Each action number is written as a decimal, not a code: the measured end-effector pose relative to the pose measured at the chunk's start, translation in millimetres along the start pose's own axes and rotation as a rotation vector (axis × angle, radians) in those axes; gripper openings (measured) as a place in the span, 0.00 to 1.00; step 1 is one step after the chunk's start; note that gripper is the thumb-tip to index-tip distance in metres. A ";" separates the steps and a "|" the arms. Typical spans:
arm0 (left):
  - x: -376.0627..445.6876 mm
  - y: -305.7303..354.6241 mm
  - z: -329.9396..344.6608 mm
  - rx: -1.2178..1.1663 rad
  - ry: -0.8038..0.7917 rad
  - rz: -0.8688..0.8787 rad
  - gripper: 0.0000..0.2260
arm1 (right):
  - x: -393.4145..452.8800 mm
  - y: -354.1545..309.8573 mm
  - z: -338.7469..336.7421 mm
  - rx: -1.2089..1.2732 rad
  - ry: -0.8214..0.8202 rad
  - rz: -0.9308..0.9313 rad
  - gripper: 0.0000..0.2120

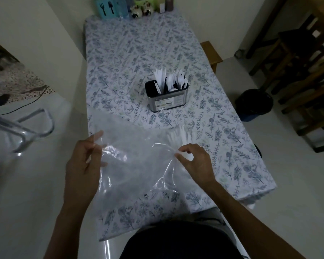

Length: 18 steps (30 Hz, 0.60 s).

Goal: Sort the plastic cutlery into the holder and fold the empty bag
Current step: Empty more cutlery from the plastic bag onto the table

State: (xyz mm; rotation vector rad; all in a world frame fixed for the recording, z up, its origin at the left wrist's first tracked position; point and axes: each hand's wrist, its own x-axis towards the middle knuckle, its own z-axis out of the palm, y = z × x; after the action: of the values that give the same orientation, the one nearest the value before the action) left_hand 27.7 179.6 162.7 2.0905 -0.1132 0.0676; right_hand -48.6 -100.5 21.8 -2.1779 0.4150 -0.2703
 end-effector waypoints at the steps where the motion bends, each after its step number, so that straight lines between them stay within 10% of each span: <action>1: 1.7 -11.9 -2.9 0.079 0.024 -0.033 0.05 | -0.1 4.4 0.7 -0.011 -0.012 0.028 0.14; 9: -6.5 -116.8 -11.6 0.666 0.008 -0.493 0.27 | 7.8 55.0 -21.2 -0.215 -0.054 0.478 0.20; 18: -14.5 -88.2 128.0 0.299 -0.384 -0.043 0.10 | 0.8 53.5 -18.1 -0.239 -0.164 0.523 0.15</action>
State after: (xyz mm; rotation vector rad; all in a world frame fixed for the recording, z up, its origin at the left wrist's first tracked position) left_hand 23.1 113.2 21.5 2.3818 -0.3050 -0.3651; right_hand -64.5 -144.0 -10.5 -2.2058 0.9363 0.2575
